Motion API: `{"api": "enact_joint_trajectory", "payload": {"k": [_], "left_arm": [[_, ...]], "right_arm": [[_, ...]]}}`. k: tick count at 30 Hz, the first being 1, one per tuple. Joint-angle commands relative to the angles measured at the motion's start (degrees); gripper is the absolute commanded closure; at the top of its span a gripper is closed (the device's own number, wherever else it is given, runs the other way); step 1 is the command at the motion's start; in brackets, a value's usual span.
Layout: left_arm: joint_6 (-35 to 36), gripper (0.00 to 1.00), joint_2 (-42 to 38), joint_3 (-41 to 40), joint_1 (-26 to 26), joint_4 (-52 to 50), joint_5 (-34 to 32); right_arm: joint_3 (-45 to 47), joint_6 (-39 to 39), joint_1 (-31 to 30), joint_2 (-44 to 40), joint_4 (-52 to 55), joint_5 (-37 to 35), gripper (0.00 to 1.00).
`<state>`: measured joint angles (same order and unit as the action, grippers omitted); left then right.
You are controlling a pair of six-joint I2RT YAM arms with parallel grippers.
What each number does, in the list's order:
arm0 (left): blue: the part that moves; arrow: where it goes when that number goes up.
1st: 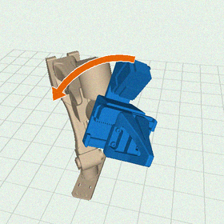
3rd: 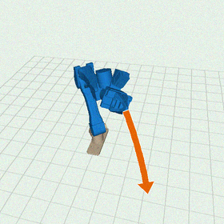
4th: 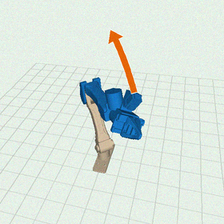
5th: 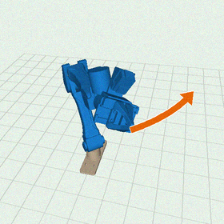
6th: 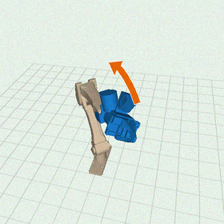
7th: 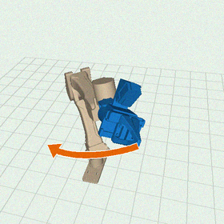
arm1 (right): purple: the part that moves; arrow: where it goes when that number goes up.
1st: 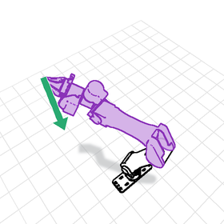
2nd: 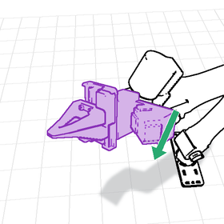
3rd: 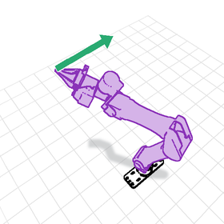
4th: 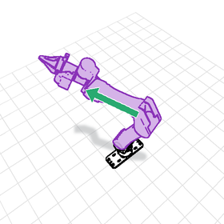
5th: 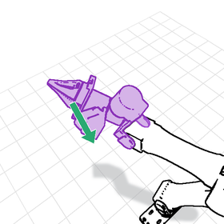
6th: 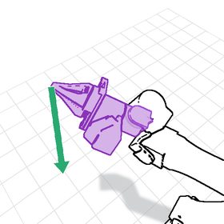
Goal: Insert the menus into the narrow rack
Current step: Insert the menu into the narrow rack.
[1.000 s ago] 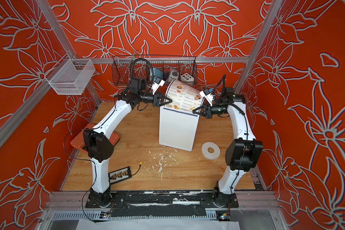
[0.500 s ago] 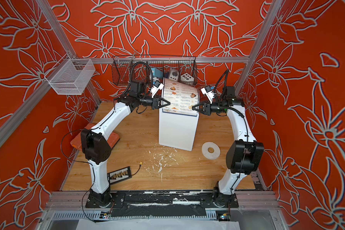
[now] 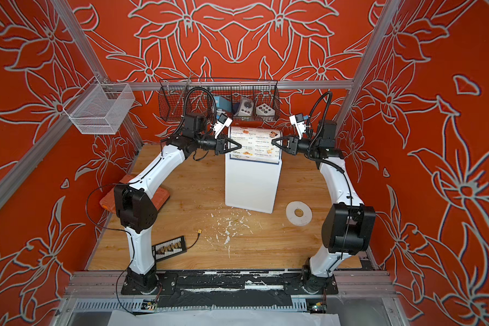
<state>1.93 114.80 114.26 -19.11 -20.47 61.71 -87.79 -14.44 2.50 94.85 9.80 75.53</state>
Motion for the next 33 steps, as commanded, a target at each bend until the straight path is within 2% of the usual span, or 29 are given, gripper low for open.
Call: {"api": "enact_joint_trajectory", "payload": {"k": [1,4,9,15,21,30,33], "left_arm": [[1.1,0.81,-2.5,0.7,0.0,0.3,1.4],[1.0,0.68,-2.8,1.0,0.1,0.2,1.1],[-2.2,0.55,-3.1,2.2,0.5,2.5,2.4],[-6.9,0.49,-2.9,2.4,1.5,6.3,2.4],[-12.0,0.53,-1.2,3.2,2.1,9.0,2.9],[-16.6,0.71,-0.5,3.4,2.0,12.9,6.1],[-16.6,0.79,-0.3,3.4,2.0,13.2,6.1]], "right_arm": [[-0.8,-1.6,-0.6,-0.2,-2.8,1.6,0.79],[-1.4,2.7,-0.6,-0.4,1.5,2.5,0.89],[-2.2,11.3,-0.4,-0.6,9.6,4.8,0.97],[-2.1,18.0,1.0,-1.6,15.6,7.4,0.99],[-1.9,19.8,1.9,-2.3,16.5,10.7,0.97],[-0.7,25.5,2.0,-2.9,20.8,9.7,0.95],[-1.2,27.5,2.0,-2.7,23.2,8.6,0.88]]}}
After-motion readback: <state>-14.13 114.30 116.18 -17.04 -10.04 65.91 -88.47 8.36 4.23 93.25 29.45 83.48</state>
